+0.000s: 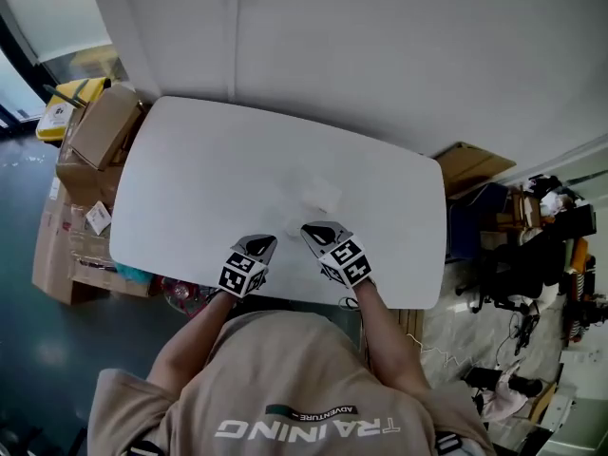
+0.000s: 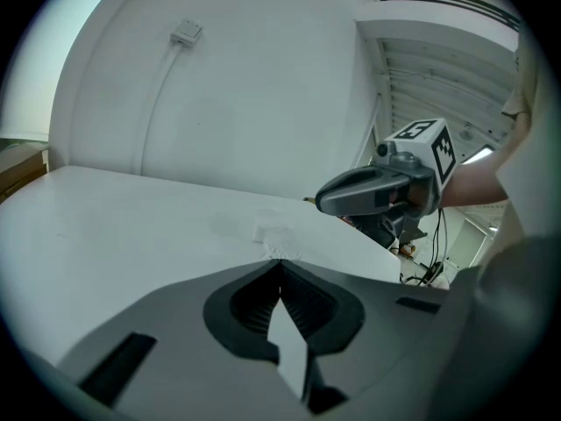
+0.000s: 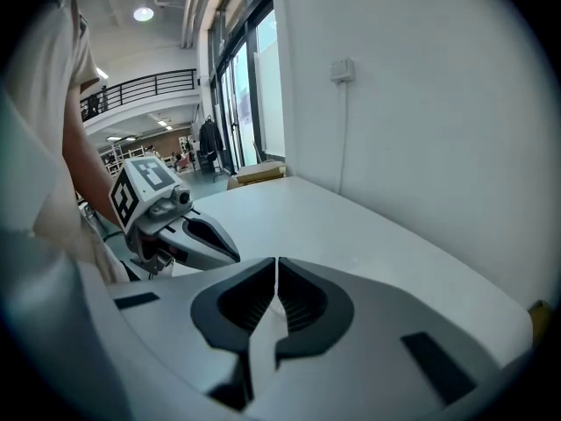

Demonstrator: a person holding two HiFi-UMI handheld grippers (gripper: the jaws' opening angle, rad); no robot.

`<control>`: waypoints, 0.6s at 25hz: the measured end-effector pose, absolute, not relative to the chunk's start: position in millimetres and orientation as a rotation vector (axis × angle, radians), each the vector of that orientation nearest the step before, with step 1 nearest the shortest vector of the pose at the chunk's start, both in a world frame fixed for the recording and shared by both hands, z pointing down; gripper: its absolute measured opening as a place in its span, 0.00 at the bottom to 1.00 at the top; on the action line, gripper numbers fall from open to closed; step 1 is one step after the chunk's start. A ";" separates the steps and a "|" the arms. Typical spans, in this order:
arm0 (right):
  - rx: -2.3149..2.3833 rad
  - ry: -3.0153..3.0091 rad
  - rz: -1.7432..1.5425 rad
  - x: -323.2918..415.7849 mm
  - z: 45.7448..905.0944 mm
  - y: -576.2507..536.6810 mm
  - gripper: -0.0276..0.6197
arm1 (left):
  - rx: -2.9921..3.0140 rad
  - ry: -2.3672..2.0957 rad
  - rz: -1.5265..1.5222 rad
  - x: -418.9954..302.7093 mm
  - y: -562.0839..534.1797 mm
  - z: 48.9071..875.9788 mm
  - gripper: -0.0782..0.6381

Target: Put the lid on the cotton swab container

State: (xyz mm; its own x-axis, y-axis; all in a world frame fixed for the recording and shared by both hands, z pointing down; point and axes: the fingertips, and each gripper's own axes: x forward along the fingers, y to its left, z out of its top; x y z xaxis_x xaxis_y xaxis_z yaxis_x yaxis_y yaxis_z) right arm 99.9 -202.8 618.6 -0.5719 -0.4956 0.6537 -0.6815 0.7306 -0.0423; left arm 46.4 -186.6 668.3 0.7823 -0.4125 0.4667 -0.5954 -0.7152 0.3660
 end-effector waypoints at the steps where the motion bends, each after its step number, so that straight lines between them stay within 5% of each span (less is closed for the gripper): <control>1: 0.853 -2.296 0.382 95.3 619.6 -205.7 0.08 | 2.457 -0.746 0.483 47.8 -186.5 670.3 0.13; 15: 0.616 -2.175 0.377 76.6 648.2 -219.5 0.08 | 2.407 -0.773 0.405 43.5 -189.0 670.5 0.13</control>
State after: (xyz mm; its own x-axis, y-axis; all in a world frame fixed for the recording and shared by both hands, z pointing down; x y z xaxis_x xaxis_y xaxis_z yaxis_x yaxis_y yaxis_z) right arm 76.6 -219.5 648.2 -0.5406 -0.2997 0.7861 -0.5469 0.8352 -0.0578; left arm 43.5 -189.0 670.5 0.7868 -0.4341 0.4388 -0.6079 -0.6682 0.4290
